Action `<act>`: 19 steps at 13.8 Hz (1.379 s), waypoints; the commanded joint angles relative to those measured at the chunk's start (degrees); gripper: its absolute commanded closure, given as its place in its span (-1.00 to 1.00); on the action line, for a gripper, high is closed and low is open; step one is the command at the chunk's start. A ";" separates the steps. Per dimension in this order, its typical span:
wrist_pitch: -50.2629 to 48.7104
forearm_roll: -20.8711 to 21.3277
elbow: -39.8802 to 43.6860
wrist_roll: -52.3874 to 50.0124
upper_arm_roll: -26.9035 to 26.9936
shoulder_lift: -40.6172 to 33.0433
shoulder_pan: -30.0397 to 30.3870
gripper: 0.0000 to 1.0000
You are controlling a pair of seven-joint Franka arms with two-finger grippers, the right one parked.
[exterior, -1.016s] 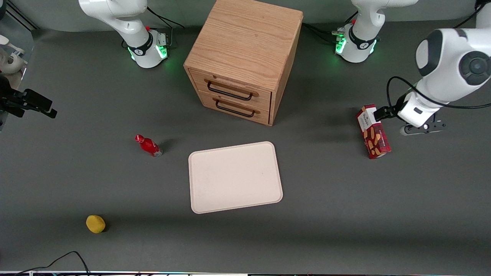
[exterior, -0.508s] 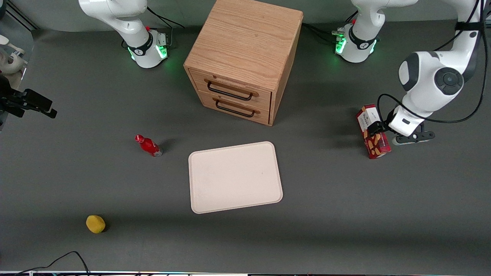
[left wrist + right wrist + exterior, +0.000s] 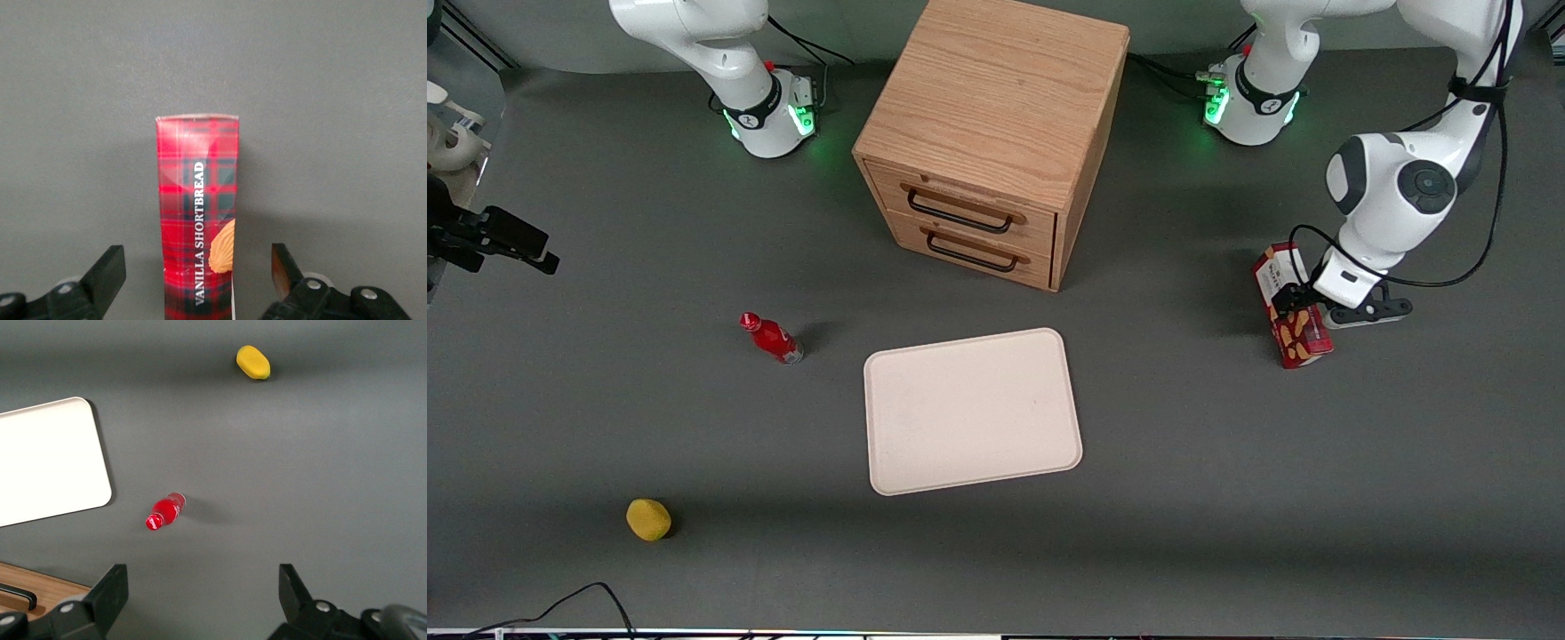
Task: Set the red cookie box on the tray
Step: 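Close the left gripper on the cookie box and lift it, then carry the cookie box with the left gripper over the white tray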
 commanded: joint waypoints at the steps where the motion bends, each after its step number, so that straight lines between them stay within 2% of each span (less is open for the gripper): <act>1: 3.02 -0.69 -1.69 0.63 0.03 0.51 0.03 -0.57; 5: 2.94 -0.69 -1.78 0.27 -0.06 0.69 -0.15 0.34; 8: 1.97 -0.69 -1.69 -0.69 -0.14 -0.19 -0.59 0.60; 10: -1.53 -0.69 -1.26 -1.57 -0.41 -2.20 -0.77 0.69; 12: -7.92 -0.69 0.32 -1.84 -0.67 -5.62 -0.94 0.69; 17: -39.46 -0.86 16.38 -2.54 -0.85 -11.44 -1.82 0.69; 19: -49.83 -1.12 23.32 -3.33 -2.51 -12.93 -2.52 0.69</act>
